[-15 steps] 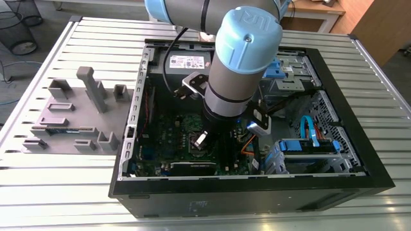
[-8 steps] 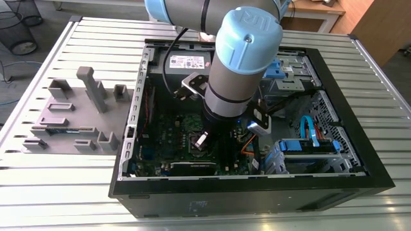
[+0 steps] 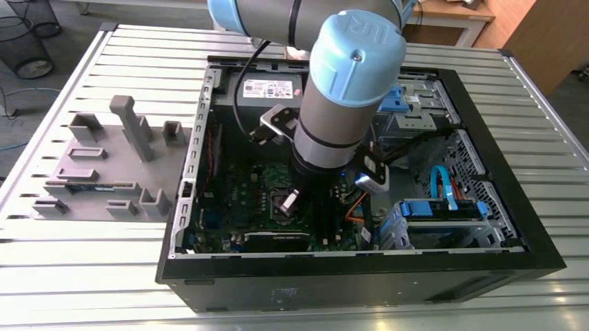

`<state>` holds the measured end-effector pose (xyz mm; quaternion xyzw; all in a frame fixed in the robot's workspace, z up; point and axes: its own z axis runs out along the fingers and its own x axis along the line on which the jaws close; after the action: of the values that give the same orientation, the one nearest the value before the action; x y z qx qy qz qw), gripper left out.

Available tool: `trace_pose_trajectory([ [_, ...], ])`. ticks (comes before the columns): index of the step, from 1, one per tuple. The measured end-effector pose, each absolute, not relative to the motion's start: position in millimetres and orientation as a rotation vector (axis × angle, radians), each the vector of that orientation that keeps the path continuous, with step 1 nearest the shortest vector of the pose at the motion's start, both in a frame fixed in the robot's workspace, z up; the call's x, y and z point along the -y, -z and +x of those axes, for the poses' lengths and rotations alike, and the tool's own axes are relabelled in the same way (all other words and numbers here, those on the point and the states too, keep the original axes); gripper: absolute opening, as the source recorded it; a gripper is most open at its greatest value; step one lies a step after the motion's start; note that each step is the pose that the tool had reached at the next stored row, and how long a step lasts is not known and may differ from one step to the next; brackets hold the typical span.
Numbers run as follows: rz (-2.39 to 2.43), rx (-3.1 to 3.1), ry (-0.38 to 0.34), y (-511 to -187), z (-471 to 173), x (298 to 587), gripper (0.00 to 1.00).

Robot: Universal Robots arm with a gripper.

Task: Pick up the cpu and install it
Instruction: 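Install the first cpu locking lever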

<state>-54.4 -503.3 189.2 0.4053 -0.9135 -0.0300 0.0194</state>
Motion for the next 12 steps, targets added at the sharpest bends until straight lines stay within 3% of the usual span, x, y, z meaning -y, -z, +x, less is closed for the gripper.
trace_pose_trajectory([
  [12, 1.343, 2.793, 0.091, -189.0, -53.6, 504.8, 0.11],
])
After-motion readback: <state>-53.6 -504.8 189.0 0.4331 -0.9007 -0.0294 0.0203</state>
